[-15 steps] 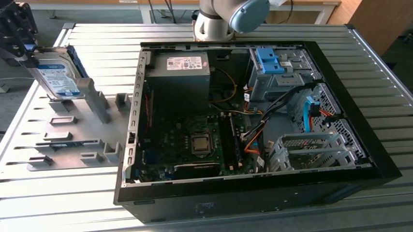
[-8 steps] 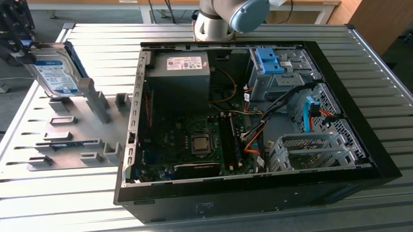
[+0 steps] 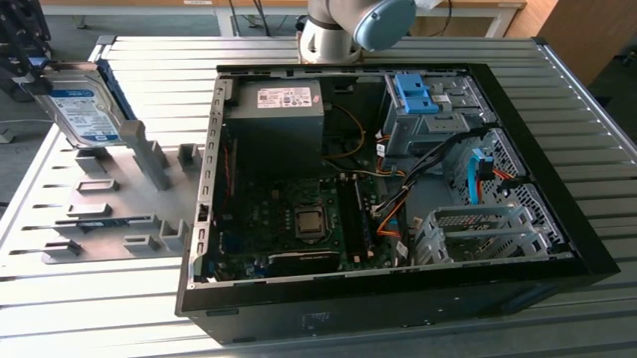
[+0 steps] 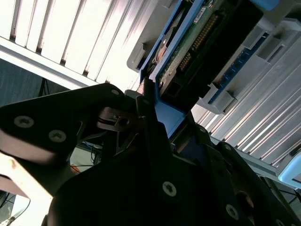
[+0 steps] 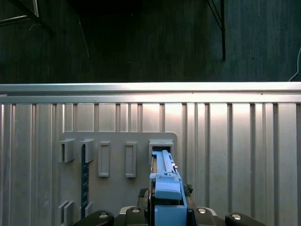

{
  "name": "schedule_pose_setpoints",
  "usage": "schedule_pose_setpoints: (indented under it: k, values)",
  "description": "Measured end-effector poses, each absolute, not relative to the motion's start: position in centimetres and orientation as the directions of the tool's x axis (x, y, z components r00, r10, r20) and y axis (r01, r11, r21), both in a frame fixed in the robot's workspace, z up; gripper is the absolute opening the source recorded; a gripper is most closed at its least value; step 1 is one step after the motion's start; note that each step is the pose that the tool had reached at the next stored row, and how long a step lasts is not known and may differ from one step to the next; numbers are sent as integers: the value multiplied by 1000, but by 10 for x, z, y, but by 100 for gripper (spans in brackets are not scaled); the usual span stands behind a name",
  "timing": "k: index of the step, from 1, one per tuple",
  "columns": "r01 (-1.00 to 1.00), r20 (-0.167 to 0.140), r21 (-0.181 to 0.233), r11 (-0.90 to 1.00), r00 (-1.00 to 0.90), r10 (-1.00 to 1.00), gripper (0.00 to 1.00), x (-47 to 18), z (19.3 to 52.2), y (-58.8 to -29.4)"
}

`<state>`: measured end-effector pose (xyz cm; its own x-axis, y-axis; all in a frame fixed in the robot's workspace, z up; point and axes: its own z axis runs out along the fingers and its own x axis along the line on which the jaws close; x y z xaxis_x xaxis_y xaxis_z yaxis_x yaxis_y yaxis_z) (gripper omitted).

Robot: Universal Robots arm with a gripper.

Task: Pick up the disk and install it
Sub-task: 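Pick up the disk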

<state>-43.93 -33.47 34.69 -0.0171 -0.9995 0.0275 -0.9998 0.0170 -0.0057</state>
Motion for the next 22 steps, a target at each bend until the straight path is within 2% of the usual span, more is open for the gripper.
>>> schedule_pose_setpoints:
  k: [22]
  values:
    - [-1000, 28, -6, 17, -17, -999, 36, -439, 365, -335]
